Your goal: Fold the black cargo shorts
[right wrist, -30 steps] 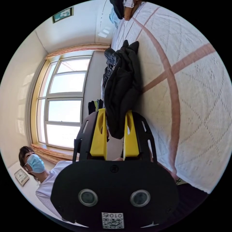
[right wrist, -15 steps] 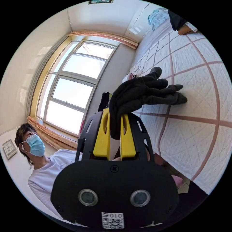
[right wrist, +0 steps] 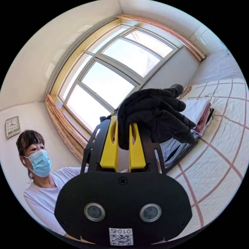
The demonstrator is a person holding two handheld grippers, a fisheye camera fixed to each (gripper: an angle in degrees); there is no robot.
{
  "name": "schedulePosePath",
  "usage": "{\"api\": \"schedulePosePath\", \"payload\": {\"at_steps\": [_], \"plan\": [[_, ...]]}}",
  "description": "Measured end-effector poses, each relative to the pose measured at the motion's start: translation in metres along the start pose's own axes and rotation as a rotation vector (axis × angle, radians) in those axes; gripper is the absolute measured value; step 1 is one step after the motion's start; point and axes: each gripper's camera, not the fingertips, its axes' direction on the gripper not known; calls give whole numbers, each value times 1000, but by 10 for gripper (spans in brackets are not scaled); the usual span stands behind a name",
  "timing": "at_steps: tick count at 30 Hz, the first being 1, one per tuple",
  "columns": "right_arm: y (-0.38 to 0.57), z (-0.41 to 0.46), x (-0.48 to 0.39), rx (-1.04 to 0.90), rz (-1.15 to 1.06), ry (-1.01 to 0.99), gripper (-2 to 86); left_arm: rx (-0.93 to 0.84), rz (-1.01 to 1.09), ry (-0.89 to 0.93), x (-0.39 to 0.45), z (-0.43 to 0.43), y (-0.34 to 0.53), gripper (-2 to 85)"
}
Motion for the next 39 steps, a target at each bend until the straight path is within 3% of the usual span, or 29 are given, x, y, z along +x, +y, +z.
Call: {"api": "schedulePosePath", "payload": {"at_steps": [5, 10, 16, 24, 28, 35, 39], "plan": [[14, 108, 49, -33, -79, 139, 75, -46, -87, -88, -54, -41, 11, 91], [102, 193, 195, -268, 434, 208, 75, -323, -318, -354, -136, 9, 126, 90], [110, 217, 200, -245, 534, 162, 77, -308, -419, -365, -155, 11, 186, 90], [127, 258, 179, -136, 495, 266, 76, -393, -280, -548, -114, 27, 157, 91], [147, 278, 176, -51, 429, 306, 75, -312, -248, -579, -95, 31, 162, 91], [135, 301, 179, -154, 369, 295, 78, -381, -320, -666, -81, 38, 179, 102], [138, 283, 156, -189, 284, 371, 72, -348, -252, -849, -22, 27, 197, 98]]}}
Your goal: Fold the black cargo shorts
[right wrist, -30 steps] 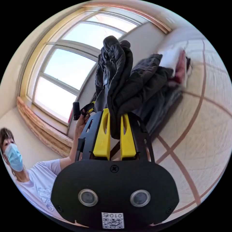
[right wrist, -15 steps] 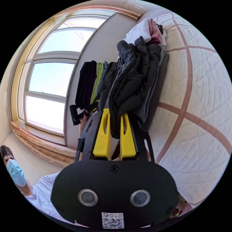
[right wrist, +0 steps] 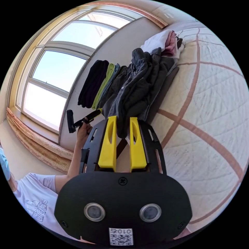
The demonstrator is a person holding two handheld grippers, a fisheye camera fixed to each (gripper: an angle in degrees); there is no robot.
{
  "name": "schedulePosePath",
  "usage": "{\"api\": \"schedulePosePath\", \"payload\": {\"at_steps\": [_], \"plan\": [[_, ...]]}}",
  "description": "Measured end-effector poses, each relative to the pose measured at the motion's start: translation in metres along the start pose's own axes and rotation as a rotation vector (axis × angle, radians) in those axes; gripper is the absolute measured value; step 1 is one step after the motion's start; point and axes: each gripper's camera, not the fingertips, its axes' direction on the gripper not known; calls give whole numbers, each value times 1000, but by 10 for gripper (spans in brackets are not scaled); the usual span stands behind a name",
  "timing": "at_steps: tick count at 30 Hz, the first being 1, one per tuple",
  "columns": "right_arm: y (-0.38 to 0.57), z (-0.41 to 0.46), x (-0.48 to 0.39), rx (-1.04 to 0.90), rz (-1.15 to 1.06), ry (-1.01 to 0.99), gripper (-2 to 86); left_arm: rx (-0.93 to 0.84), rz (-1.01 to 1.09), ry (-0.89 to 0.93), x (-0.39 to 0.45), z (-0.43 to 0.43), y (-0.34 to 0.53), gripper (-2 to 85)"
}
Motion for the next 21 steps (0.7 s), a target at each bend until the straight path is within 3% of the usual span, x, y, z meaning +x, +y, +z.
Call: {"api": "schedulePosePath", "payload": {"at_steps": [3, 5, 8, 13, 15, 18, 21], "plan": [[13, -25, -30, 95, -105, 130, 59, 59, 30, -114, 23, -32, 23, 88], [10, -30, -61, 149, -202, 156, 63, 101, 39, -73, 31, -42, 24, 82], [-6, 0, -80, 63, -247, 94, 71, 105, 83, -8, 50, -36, 10, 71], [-16, 61, -46, -103, -105, 97, 48, -75, 125, -123, 77, 34, -5, 58], [-17, 65, -41, -104, -79, 52, 42, -65, 145, -172, 88, 36, -2, 55], [-20, 68, -59, -135, -148, 39, 48, -74, 181, -237, 103, 32, -2, 50], [-10, 32, -96, -29, -313, 66, 56, -22, 151, -160, 107, 7, -1, 45]]}}
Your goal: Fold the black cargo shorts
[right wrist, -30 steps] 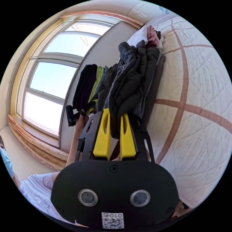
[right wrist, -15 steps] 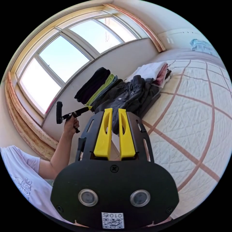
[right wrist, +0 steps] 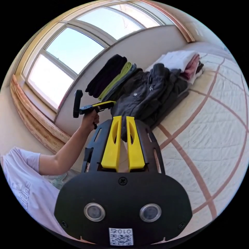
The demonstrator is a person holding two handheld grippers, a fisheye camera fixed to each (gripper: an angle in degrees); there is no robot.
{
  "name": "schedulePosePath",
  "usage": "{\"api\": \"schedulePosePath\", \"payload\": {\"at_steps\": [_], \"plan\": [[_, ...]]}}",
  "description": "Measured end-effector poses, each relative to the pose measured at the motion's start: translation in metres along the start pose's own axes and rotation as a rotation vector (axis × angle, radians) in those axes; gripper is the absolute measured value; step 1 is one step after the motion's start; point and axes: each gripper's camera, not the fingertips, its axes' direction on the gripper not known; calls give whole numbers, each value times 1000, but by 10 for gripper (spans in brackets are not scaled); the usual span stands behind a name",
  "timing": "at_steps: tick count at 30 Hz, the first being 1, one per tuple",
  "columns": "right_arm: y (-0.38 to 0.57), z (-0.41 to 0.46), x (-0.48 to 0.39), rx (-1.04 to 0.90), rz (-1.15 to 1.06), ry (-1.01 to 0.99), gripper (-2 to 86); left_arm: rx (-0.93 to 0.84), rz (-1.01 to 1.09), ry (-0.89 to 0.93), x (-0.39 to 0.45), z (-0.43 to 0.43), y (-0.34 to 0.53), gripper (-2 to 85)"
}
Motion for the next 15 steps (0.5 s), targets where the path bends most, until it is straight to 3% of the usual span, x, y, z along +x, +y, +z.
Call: {"api": "schedulePosePath", "payload": {"at_steps": [5, 9, 12, 15], "plan": [[39, -110, -26, 154, -188, 442, 93, 176, 47, 287, 39, -62, 6, 33], [77, -205, 8, 196, -87, 864, 106, 226, 159, 655, 110, -77, 19, 20], [87, -275, 55, 132, 11, 1138, 120, 208, 231, 858, 169, -68, 30, 13], [66, -328, 107, 47, -1, 1365, 130, 147, 290, 910, 226, -59, 34, 9]]}}
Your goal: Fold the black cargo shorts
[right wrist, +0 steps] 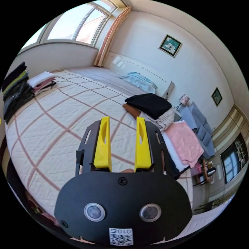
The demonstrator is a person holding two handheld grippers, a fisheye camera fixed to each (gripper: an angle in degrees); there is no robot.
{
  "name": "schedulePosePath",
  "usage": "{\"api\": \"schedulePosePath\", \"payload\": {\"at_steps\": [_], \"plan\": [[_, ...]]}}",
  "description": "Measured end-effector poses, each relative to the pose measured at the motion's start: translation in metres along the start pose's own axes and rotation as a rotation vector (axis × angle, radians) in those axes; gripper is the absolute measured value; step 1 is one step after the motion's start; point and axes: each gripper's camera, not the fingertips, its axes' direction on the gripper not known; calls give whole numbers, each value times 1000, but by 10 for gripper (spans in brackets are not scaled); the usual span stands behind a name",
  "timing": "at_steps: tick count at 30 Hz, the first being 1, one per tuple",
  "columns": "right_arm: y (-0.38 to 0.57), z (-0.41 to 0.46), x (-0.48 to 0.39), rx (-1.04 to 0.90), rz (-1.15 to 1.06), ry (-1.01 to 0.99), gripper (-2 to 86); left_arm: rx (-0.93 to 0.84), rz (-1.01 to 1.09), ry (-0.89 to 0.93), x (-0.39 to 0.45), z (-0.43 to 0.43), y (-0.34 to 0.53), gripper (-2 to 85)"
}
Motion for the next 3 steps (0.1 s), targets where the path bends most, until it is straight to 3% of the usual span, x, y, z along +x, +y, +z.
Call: {"api": "schedulePosePath", "payload": {"at_steps": [3], "plan": [[-37, 50, 44, -46, -70, 69, 130, -52, 33, 51, 23, 28, -7, 7]]}}
